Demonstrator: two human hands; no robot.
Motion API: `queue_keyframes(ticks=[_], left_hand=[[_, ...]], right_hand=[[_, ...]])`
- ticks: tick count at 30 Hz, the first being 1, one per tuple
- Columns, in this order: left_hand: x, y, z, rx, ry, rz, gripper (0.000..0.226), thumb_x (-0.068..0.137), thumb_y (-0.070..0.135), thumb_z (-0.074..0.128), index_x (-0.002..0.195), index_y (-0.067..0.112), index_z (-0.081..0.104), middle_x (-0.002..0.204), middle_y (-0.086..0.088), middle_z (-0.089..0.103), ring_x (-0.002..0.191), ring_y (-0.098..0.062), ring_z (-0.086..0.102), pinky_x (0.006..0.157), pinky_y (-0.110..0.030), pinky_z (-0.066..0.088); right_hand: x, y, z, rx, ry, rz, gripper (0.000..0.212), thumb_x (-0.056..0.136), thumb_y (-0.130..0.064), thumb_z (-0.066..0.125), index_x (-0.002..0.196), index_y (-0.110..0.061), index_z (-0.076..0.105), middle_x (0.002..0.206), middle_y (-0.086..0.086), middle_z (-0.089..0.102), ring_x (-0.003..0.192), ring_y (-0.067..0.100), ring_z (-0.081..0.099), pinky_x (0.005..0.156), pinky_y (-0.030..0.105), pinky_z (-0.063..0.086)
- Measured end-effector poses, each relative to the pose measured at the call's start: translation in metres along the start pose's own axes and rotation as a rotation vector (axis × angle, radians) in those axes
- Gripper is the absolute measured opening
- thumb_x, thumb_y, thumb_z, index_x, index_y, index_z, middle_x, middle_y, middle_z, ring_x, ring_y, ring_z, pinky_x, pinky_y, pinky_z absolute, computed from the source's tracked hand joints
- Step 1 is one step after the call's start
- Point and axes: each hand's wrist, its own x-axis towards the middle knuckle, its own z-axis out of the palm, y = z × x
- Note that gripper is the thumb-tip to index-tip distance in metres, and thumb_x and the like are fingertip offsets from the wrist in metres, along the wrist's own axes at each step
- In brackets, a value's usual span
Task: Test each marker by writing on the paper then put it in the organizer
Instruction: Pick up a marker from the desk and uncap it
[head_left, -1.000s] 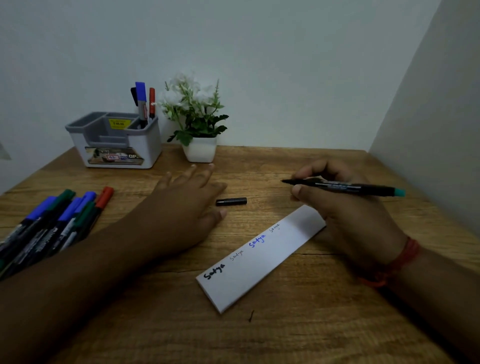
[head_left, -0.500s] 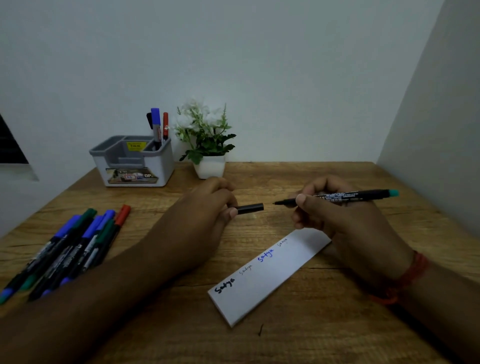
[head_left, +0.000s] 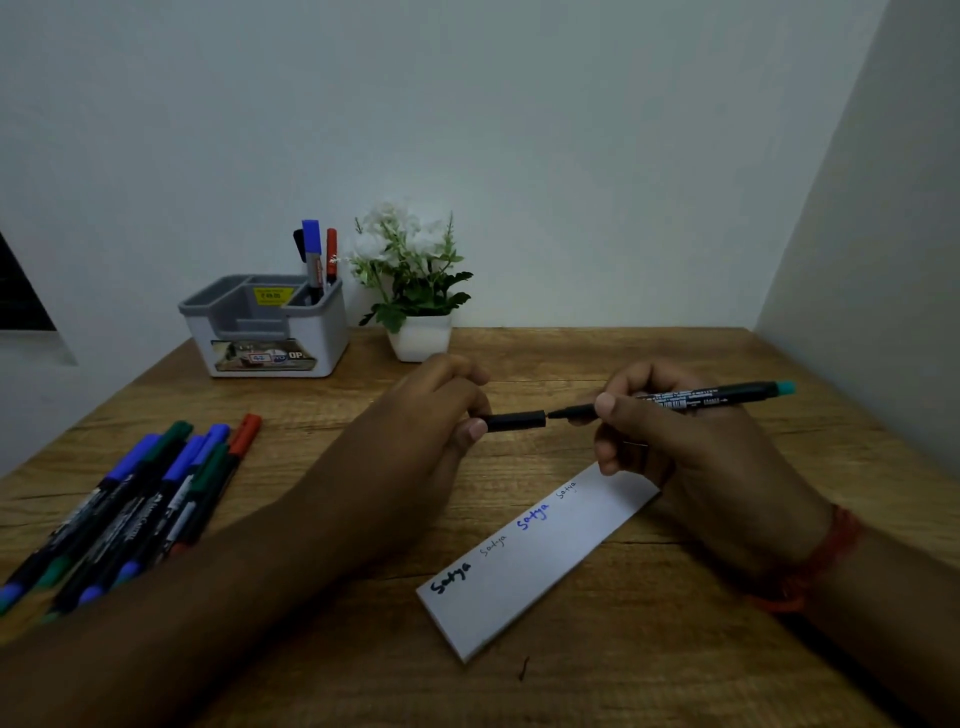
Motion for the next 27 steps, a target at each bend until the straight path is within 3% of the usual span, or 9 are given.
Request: queue_keyframes(ticks=[8, 12, 17, 20, 24, 27], left_hand=[[-0.001, 0.004, 0.000, 0.012, 0.007, 0.051, 0.016, 0.098, 0.028, 0.045, 0.103, 0.024, 0.060, 0.132, 0.014, 0.045, 0.118, -0.002, 0.045, 0.093, -0.030, 0.046], [-0.001, 0.005, 0.001, 0.011, 0.010, 0.081, 0.019, 0.097, 0.029, 0.043, 0.102, 0.022, 0.060, 0.128, 0.014, 0.045, 0.115, -0.002, 0.046, 0.090, -0.027, 0.046], [0.000, 0.007, 0.001, -0.004, 0.004, 0.082, 0.023, 0.099, 0.033, 0.035, 0.098, 0.023, 0.056, 0.115, 0.016, 0.043, 0.102, -0.003, 0.049, 0.080, -0.027, 0.048], [0.000, 0.009, 0.000, 0.019, -0.002, 0.090, 0.029, 0.100, 0.039, 0.027, 0.095, 0.026, 0.052, 0.103, 0.016, 0.041, 0.089, -0.005, 0.049, 0.072, -0.025, 0.044], [-0.003, 0.013, -0.001, -0.046, 0.025, 0.043, 0.032, 0.101, 0.041, 0.025, 0.087, 0.027, 0.050, 0.089, 0.014, 0.044, 0.080, -0.010, 0.048, 0.068, -0.023, 0.039], [-0.007, 0.021, 0.000, -0.130, 0.034, -0.017, 0.032, 0.100, 0.037, 0.026, 0.083, 0.024, 0.050, 0.083, 0.010, 0.048, 0.079, -0.010, 0.048, 0.068, -0.019, 0.037]], right_hand=[[-0.001, -0.001, 0.005, -0.021, -0.032, 0.021, 0.028, 0.070, -0.014, 0.074, 0.092, -0.003, 0.060, 0.077, 0.006, 0.070, 0.064, 0.021, 0.063, 0.061, 0.031, 0.056], [-0.003, -0.002, 0.007, -0.028, -0.068, 0.001, 0.023, 0.066, -0.010, 0.077, 0.084, -0.010, 0.064, 0.082, 0.003, 0.070, 0.063, 0.023, 0.062, 0.060, 0.028, 0.056], [-0.006, -0.002, 0.008, 0.173, -0.113, 0.033, 0.017, 0.067, -0.001, 0.073, 0.083, -0.006, 0.068, 0.083, 0.007, 0.071, 0.080, 0.029, 0.073, 0.080, 0.035, 0.062], [-0.009, -0.004, 0.011, 0.207, -0.154, 0.027, 0.016, 0.072, -0.009, 0.070, 0.086, -0.003, 0.073, 0.087, 0.016, 0.072, 0.085, 0.030, 0.074, 0.086, 0.040, 0.060], [-0.013, -0.006, 0.014, -0.025, -0.071, -0.031, 0.020, 0.076, -0.018, 0.070, 0.092, -0.011, 0.078, 0.074, 0.012, 0.073, 0.071, 0.024, 0.072, 0.080, 0.042, 0.061], [-0.014, -0.005, 0.017, 0.000, -0.036, -0.038, 0.022, 0.075, -0.019, 0.070, 0.093, -0.009, 0.078, 0.065, 0.006, 0.066, 0.057, 0.020, 0.065, 0.068, 0.034, 0.061]])
